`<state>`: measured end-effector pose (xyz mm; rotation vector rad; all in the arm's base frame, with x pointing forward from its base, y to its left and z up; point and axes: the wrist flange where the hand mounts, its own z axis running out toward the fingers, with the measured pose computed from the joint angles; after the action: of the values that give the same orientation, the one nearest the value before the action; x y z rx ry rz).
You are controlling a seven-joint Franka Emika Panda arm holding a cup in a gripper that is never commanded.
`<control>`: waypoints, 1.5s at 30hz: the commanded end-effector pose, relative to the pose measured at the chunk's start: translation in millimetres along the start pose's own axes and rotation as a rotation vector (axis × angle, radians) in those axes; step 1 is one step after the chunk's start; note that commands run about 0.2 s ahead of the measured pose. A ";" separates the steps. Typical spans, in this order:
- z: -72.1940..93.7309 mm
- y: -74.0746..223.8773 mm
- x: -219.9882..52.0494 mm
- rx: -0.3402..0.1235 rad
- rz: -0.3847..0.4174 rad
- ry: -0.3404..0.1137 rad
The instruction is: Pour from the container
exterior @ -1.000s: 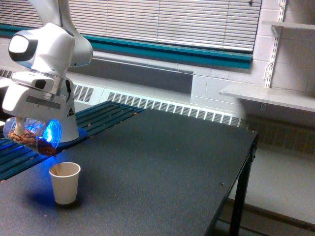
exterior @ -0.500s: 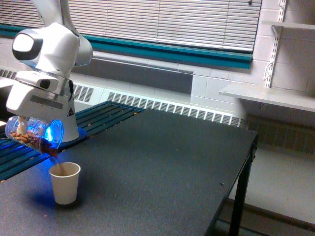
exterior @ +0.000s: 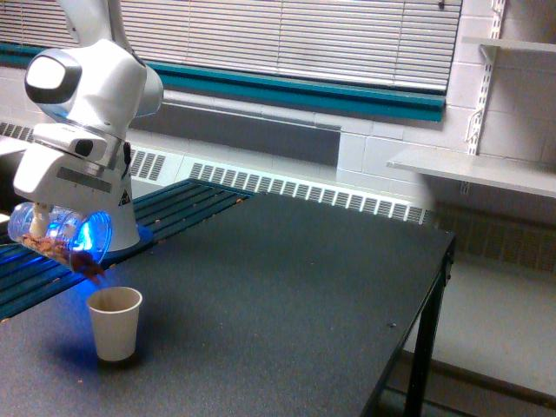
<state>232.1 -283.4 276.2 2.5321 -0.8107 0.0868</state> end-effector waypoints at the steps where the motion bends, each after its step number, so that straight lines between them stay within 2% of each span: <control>1: -4.2 -1.0 2.9 -0.015 -0.016 0.009; 15: -7.8 0.8 2.9 -0.041 -0.035 0.002; 38: -13.5 3.6 -2.6 -0.082 -0.049 -0.039; 45: -15.6 -0.5 -4.7 -0.064 -0.045 -0.042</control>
<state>227.6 -279.5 288.9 2.4825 -0.7809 -0.0022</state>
